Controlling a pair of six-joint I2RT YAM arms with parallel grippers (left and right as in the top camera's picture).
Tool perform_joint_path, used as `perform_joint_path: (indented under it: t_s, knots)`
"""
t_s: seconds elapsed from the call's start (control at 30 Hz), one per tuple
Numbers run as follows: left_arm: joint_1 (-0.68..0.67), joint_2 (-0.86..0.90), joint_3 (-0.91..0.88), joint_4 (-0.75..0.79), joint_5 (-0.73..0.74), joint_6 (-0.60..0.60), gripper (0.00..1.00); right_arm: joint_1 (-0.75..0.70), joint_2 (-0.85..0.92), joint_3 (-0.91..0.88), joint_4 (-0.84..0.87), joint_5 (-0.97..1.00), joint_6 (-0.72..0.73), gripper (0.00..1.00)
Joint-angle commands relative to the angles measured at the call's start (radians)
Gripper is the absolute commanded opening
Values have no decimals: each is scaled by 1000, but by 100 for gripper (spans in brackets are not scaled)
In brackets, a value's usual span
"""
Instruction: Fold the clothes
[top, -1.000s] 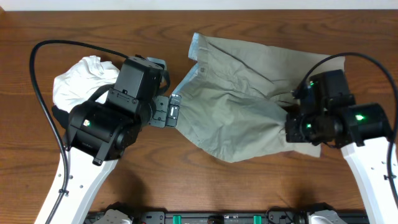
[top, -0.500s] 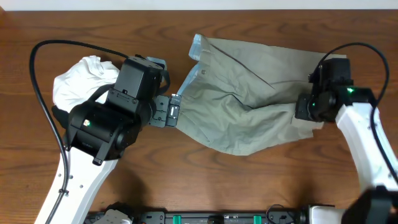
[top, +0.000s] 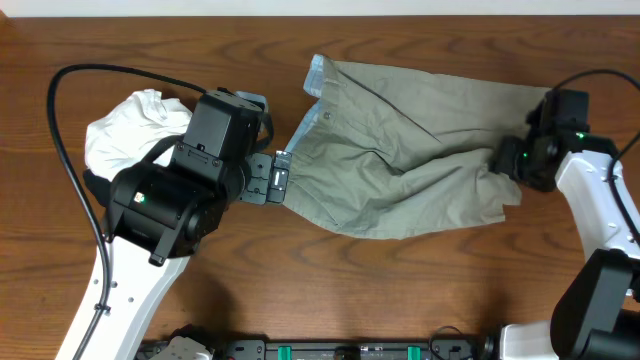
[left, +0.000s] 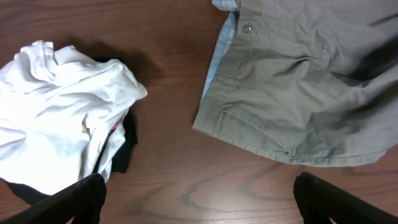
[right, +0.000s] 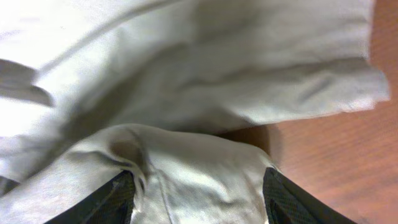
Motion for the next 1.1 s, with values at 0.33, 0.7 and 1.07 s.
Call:
perform_joint_path:
  t_s: [0.33,0.7,1.07]
  knots:
    - [1,3,9,13,-12,-9,98,-24,5,-51,-196,-188,-74,50]
    - [1,9,9,59,-12,-9,98,-11,5,-161,41,-18,70,19]
    - [1,9,9,71,-12,-9,98,-153,4,-39,90,-213,-17,12]
